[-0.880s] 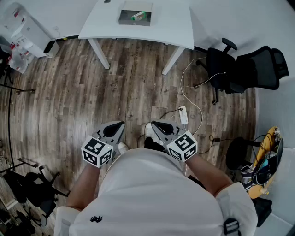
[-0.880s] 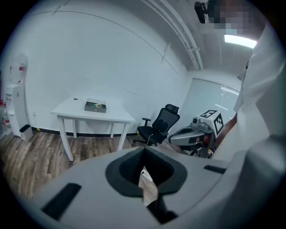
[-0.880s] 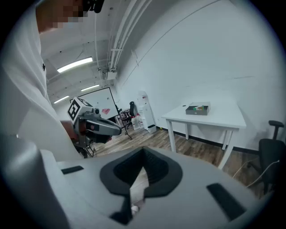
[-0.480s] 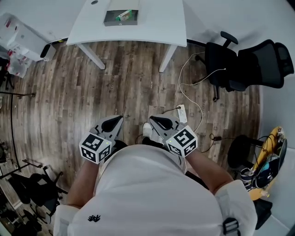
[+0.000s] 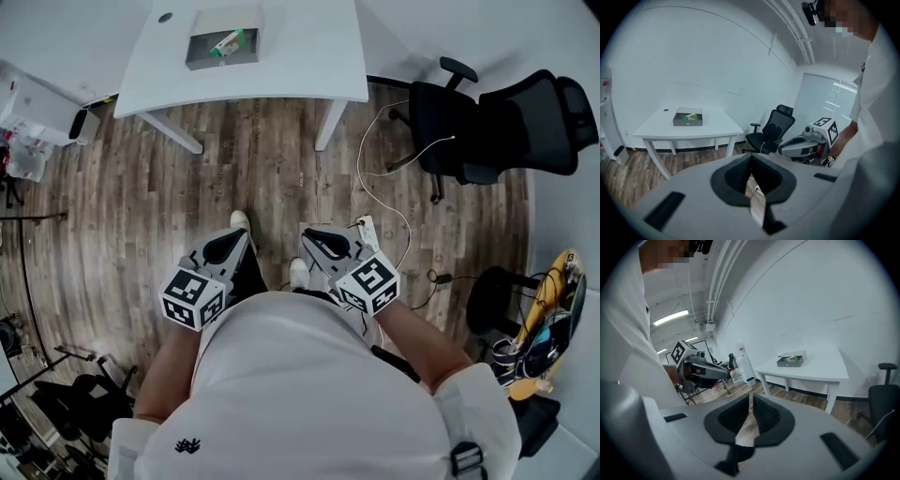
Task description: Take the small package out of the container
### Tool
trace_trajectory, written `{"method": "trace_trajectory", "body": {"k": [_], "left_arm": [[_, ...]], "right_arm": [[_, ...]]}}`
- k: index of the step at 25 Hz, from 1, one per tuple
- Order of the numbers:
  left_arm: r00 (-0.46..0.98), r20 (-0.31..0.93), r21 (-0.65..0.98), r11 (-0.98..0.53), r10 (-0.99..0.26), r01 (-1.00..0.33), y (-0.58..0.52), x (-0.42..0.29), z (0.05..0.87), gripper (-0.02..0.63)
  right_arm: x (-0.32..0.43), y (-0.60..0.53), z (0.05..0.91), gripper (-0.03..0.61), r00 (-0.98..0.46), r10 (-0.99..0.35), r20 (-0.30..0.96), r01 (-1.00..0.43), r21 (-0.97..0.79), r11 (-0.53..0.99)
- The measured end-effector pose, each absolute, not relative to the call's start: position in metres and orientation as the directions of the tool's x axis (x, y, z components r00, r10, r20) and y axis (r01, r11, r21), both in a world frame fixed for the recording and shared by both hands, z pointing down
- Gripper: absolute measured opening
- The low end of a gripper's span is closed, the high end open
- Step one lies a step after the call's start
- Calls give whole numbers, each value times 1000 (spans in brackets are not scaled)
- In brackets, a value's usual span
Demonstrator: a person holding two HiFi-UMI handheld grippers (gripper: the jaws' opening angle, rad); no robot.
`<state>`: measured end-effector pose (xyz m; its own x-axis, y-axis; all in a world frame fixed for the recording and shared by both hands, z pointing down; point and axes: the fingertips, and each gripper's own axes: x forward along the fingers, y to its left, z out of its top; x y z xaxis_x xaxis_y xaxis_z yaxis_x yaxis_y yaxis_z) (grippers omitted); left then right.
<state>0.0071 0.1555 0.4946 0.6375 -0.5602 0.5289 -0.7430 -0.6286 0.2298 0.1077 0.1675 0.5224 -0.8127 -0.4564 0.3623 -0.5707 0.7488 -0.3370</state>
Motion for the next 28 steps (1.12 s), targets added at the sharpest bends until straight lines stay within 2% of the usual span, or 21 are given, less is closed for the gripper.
{"method": "trace_trajectory", "body": {"k": [9,14,21,28], "left_arm": [[711,491,237,-708,-504,-665,50,-25,500,12],[722,497,208,-741,-482,-638,-5,-56,502,63],[673,517,158,-714,-529,-682,-88,-95,515,111],[591,539,83,-661,-600,-746,-183,-97,528,124]], "right_arm": [[84,87,509,32,-706,-570,420,-697,-273,663],[56,40,506,46,-664,-604,441,-738,-254,626],[32,1,500,44,-650,-616,446,-752,-256,608],[51,-59,516,44,-672,-588,450,-731,-277,624]]}}
